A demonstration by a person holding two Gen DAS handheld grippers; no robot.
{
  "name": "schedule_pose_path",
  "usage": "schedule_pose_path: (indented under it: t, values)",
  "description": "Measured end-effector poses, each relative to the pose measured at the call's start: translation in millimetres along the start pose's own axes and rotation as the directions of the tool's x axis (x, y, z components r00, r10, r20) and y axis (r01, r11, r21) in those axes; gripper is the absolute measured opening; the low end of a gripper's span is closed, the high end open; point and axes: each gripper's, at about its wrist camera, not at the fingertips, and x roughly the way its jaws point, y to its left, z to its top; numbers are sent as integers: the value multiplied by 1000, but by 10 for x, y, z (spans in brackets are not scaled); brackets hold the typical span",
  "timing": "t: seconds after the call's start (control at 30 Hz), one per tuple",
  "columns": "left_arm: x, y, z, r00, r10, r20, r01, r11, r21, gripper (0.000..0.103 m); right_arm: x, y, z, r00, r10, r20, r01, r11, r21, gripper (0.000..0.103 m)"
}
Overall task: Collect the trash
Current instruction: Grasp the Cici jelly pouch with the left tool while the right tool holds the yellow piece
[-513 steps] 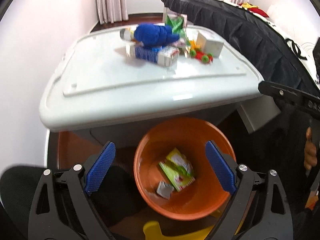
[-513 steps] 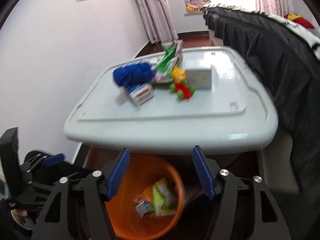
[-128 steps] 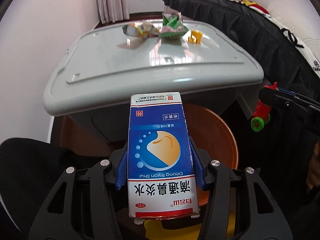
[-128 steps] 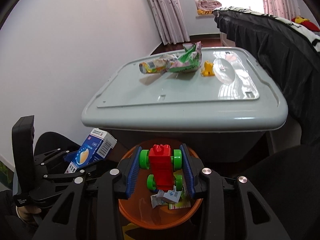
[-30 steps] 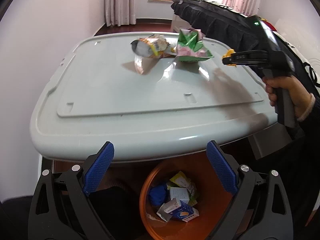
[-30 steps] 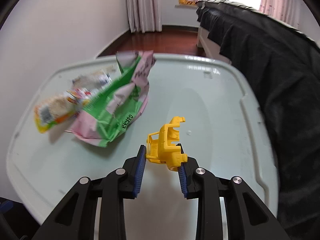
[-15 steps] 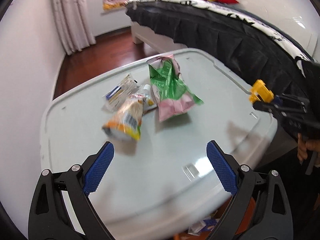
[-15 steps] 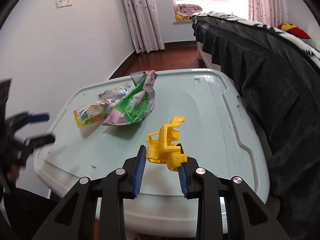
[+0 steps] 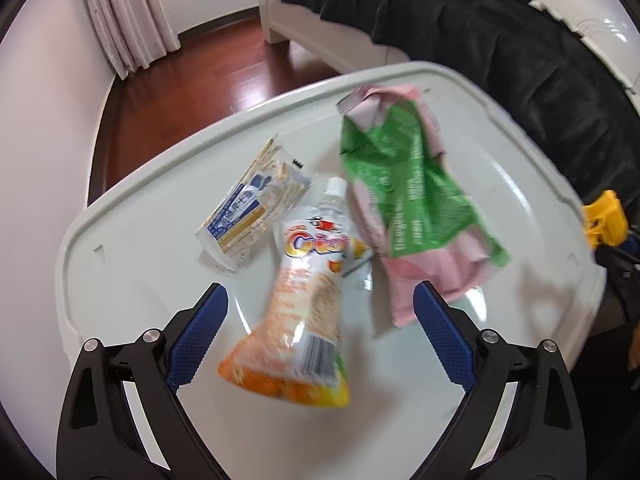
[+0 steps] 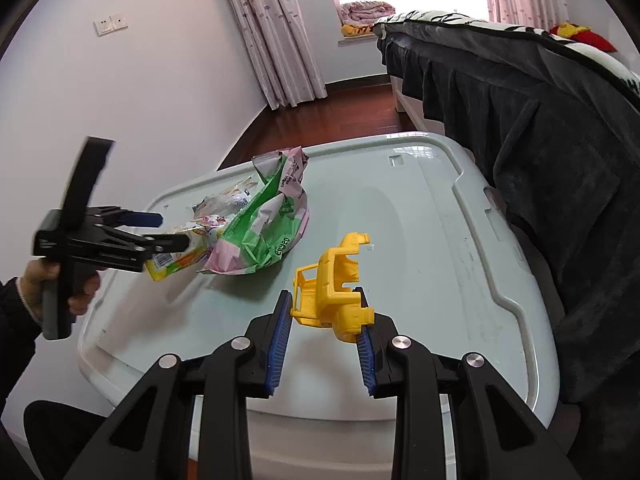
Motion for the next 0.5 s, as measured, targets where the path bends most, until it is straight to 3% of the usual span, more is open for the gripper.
schedule_pose_path:
  t: [0.23, 0.27, 0.3, 0.33, 0.5]
  values:
    - [303, 18, 14, 998, 46, -54, -44, 999, 32, 91, 12, -17, 26, 1000, 14, -1, -14, 1000, 16, 30]
    - [328, 15, -2, 998, 46, -53, -44, 998, 34, 81, 11, -25, 25, 1000, 15, -2, -15, 1000, 17, 30]
    - [372, 13, -27, 997, 32, -66, -30, 999, 37, 54, 16, -26, 28, 1000, 15, -2, -15, 1000, 18, 30]
    - [413, 23, -43, 996, 25, -82, -22, 999, 32, 43, 12, -24, 26, 1000, 16, -1, -16, 1000, 18, 30]
    - [350, -46, -256, 998, 59, -10, -59, 998, 24, 39, 15, -23, 21, 1000, 20, -3, -20, 1000, 23, 30]
